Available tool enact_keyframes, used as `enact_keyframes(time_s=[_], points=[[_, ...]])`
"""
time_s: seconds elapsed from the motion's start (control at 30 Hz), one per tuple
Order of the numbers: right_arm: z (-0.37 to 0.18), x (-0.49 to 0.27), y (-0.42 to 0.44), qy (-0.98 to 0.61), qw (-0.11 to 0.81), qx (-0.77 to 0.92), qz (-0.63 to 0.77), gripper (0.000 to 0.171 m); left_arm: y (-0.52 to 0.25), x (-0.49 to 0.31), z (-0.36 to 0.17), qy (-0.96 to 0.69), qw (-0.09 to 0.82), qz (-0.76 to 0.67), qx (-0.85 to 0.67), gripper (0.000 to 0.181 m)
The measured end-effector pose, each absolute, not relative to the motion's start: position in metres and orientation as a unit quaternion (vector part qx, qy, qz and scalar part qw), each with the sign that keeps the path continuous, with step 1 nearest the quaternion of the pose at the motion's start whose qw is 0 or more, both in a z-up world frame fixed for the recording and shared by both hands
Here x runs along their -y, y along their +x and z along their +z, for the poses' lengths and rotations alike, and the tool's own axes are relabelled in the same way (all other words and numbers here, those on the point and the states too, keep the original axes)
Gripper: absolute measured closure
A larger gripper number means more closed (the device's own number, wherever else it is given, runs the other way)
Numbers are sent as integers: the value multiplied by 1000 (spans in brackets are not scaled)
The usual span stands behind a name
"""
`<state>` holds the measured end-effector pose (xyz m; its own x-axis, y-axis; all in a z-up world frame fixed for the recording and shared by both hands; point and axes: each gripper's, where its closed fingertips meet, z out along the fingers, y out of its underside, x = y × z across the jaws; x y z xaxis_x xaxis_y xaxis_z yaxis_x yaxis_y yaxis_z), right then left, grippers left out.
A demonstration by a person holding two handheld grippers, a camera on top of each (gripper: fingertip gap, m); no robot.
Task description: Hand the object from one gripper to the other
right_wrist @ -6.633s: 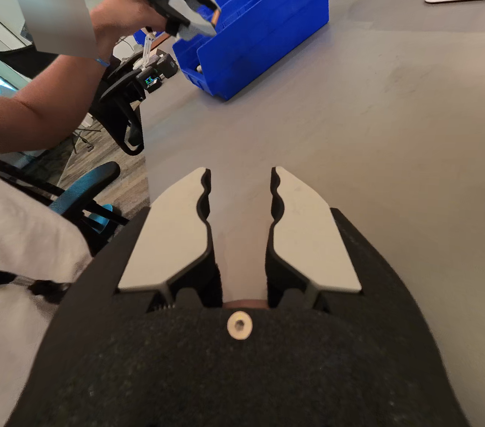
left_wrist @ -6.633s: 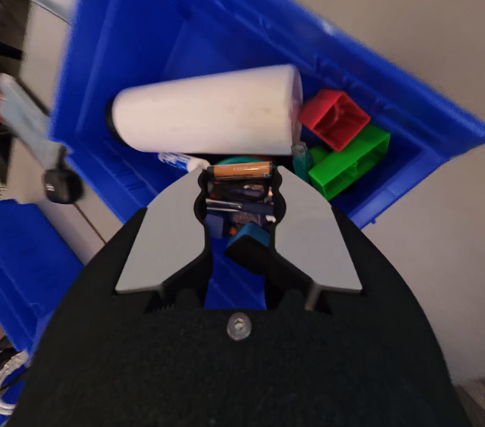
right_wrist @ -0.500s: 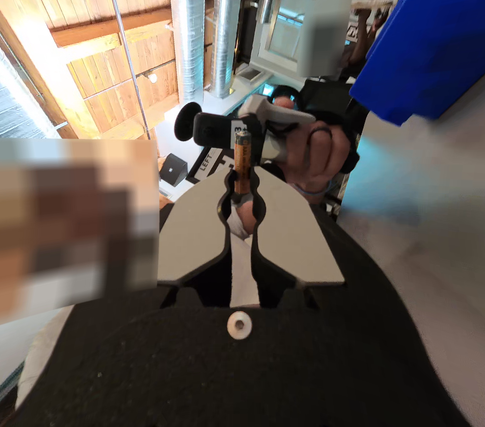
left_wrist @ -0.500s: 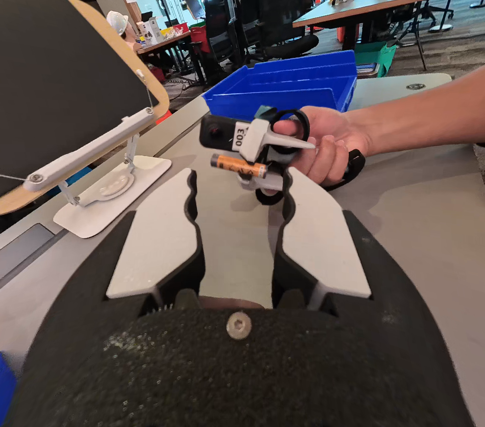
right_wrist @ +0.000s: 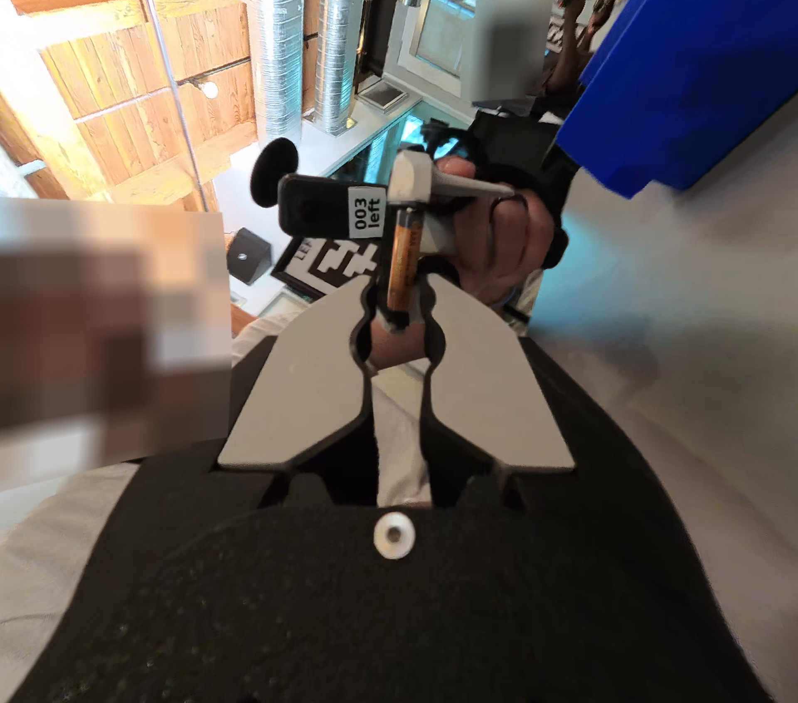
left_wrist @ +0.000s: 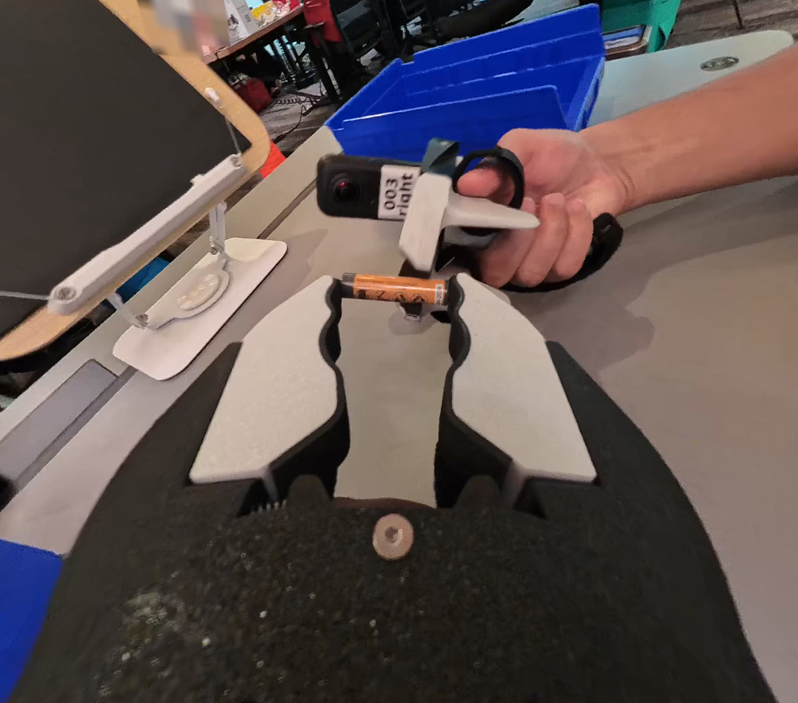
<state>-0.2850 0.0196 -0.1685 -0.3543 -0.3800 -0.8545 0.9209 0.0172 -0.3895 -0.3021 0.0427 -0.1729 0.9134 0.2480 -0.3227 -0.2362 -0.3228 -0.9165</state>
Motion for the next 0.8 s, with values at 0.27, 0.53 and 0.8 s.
enact_keyframes(time_s=[0.27,0.53,0.8], points=[[-202,-40,-346,324,84,-665,-668,126,-333,-25,-156,-724,661,27,195,135],[-167,-21,-319,74,-337,-686,-641,139,-323,-41,-172,-649,628,-231,363,135],[-171,-22,-318,56,-348,-694,-629,161,-314,-46,-176,-591,610,-356,390,135]])
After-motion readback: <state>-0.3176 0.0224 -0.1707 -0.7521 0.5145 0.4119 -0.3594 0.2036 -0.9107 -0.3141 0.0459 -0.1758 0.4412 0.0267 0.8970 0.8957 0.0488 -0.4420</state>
